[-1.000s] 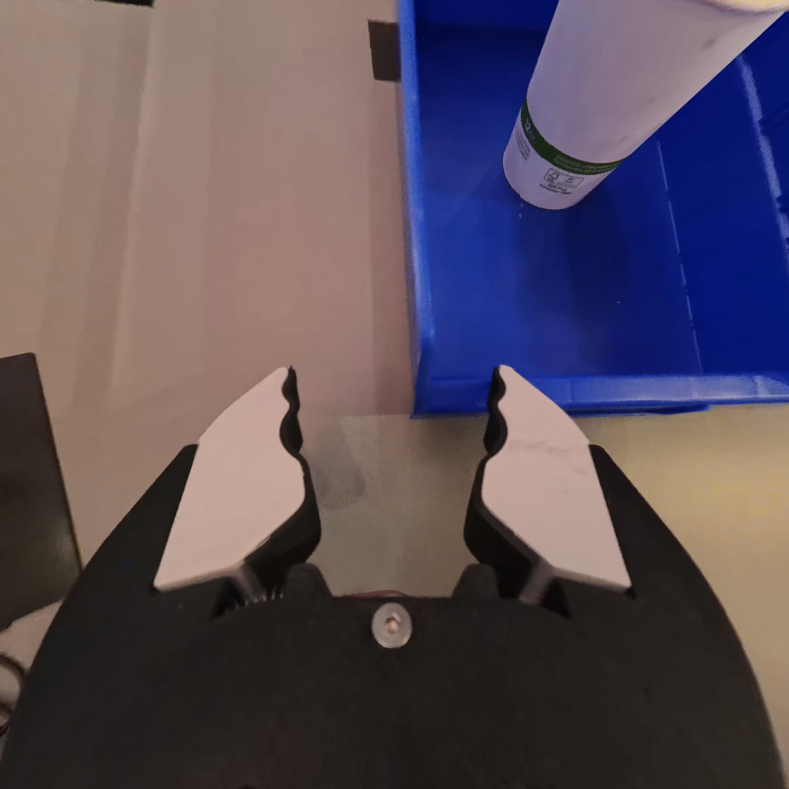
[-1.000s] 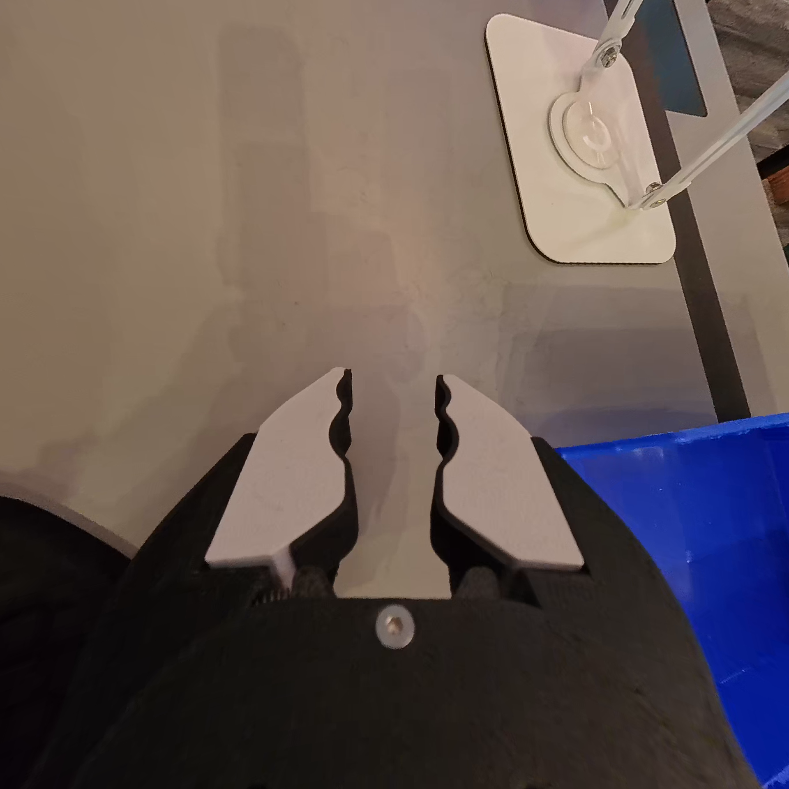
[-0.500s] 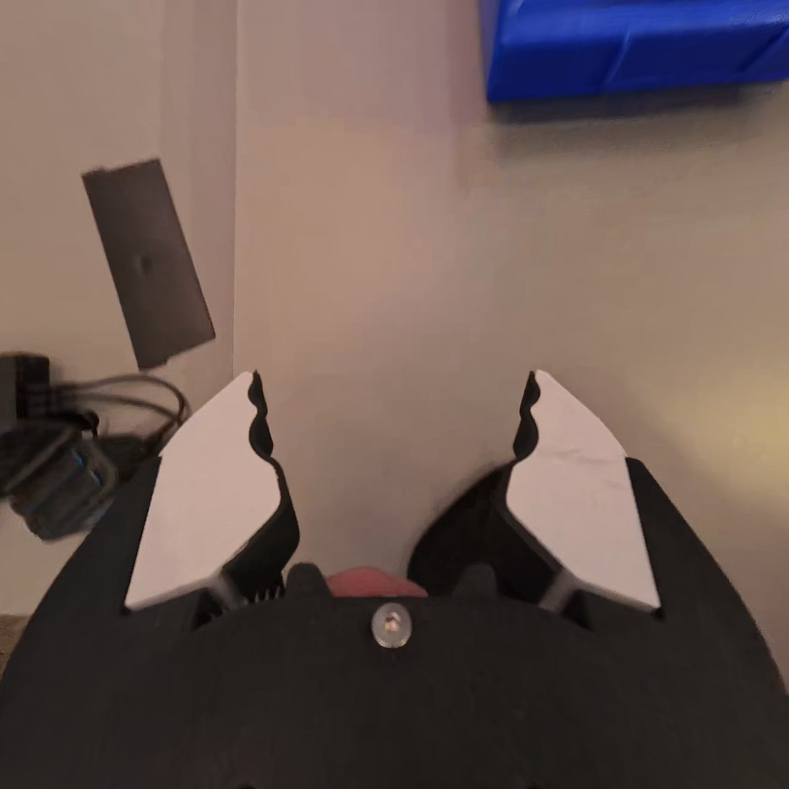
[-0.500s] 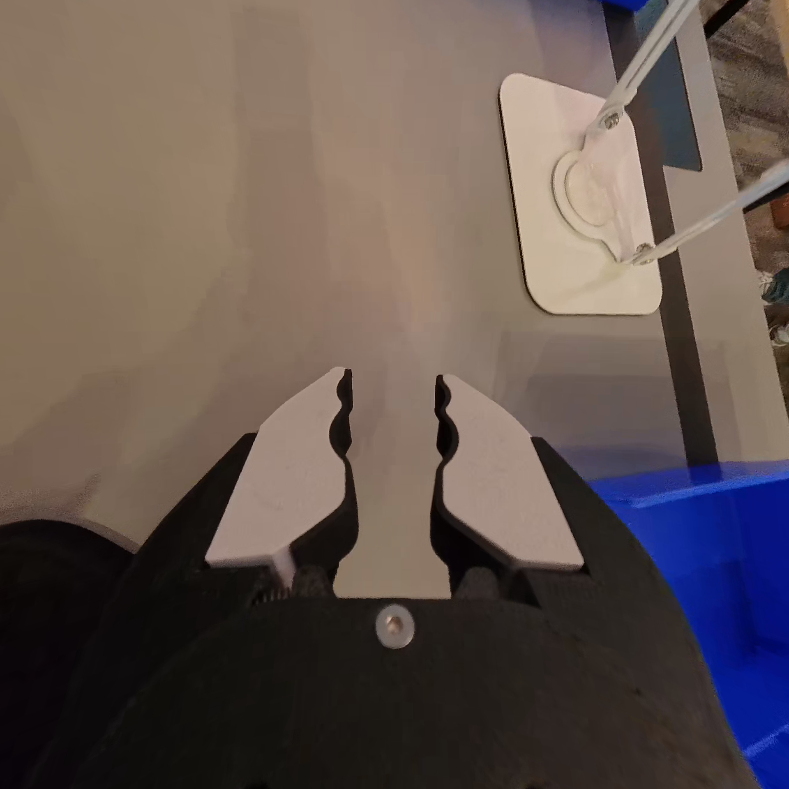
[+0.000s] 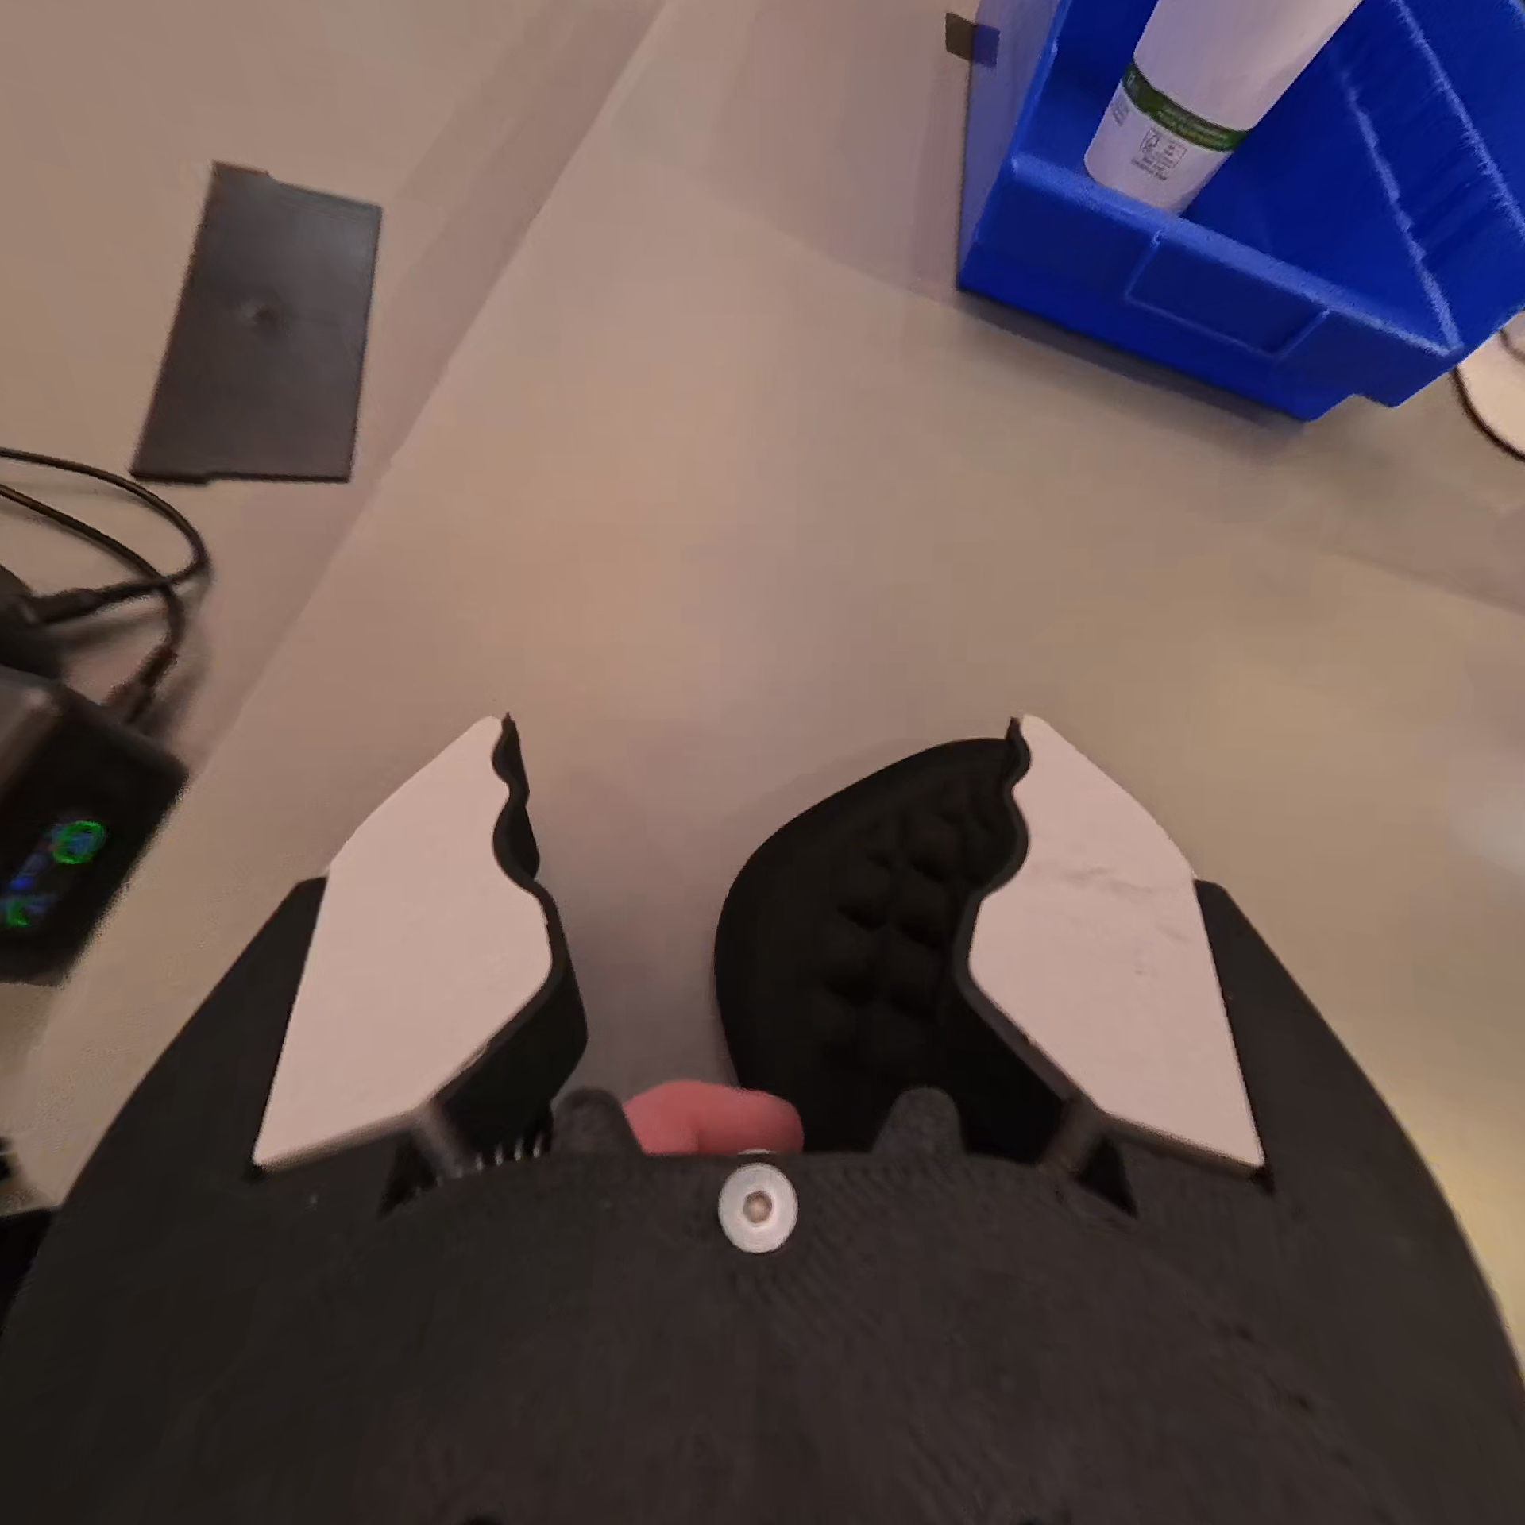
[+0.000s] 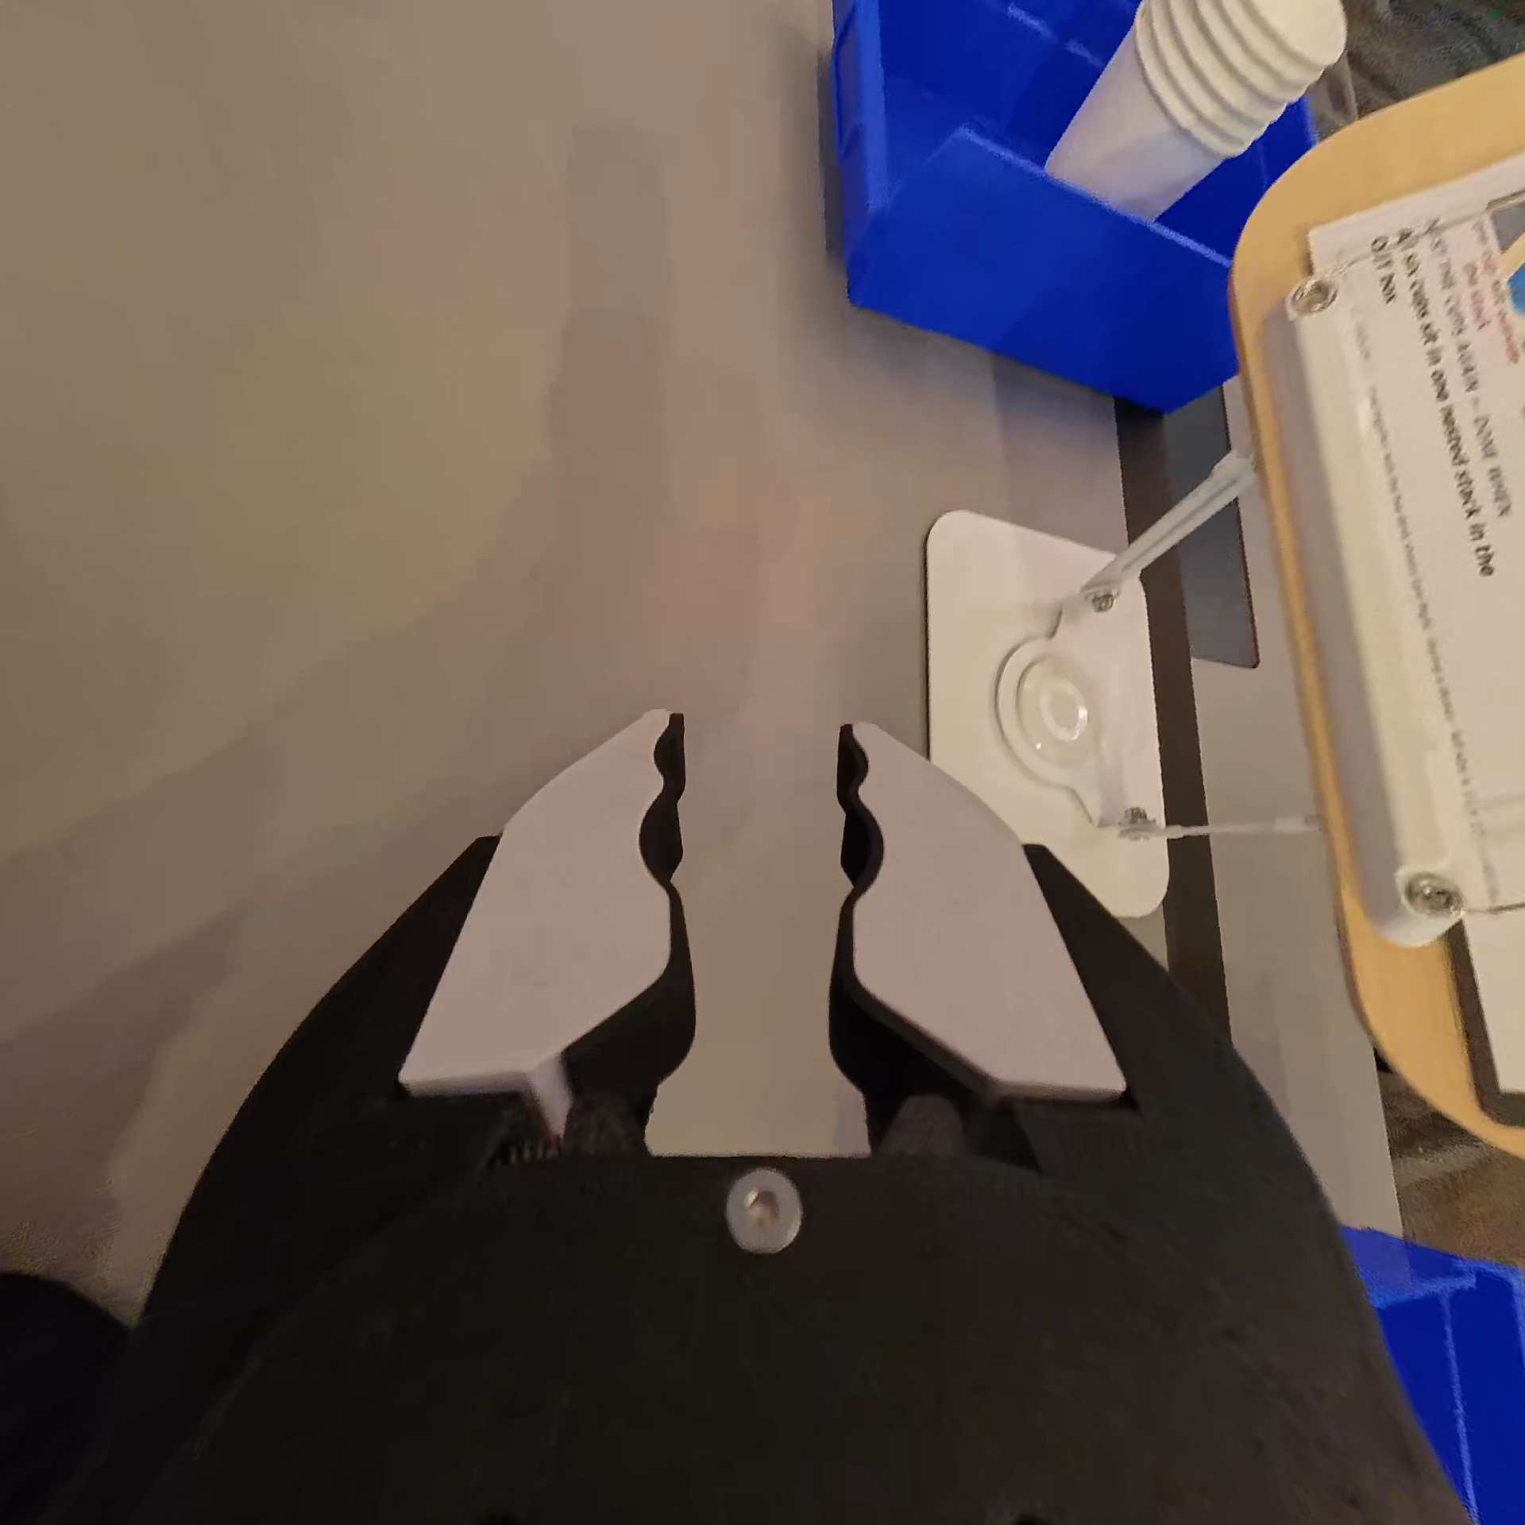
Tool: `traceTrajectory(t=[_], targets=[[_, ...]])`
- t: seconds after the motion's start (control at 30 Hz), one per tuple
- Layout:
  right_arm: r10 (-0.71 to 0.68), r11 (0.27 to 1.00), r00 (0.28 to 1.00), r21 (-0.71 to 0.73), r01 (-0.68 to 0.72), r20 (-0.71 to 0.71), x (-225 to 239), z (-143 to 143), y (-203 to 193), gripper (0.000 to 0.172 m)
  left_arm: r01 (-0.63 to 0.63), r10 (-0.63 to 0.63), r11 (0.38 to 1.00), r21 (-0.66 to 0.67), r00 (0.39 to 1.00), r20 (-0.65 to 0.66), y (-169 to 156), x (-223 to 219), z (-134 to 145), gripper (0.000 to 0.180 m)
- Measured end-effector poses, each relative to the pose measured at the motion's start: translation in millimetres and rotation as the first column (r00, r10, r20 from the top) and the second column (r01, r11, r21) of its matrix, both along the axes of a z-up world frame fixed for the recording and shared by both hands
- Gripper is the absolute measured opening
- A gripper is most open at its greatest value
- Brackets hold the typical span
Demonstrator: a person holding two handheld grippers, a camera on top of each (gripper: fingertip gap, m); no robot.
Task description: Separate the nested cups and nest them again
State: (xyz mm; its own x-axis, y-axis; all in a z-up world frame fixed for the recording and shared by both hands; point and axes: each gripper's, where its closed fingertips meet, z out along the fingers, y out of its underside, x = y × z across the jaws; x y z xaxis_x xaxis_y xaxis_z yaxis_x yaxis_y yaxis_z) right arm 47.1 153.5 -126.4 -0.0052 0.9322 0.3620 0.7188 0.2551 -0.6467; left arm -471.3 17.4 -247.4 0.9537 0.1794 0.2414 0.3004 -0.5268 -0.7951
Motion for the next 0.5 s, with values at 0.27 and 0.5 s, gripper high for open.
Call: traceTrajectory(t=[0.27,0.5], targets=[[0.061,0.998,0.994,0.019,-0.06,-0.086,-25,16,25,0.034,-0.027,0.025,0.999,0.022,0.995,0.092,17,47,0,0.105],[0.106,0.993,0.979,0.062,-0.097,-0.176,-38,42,55,0.033,0.098,-0.104,0.993,0.07,0.99,0.092,50,102,18,0.112]])
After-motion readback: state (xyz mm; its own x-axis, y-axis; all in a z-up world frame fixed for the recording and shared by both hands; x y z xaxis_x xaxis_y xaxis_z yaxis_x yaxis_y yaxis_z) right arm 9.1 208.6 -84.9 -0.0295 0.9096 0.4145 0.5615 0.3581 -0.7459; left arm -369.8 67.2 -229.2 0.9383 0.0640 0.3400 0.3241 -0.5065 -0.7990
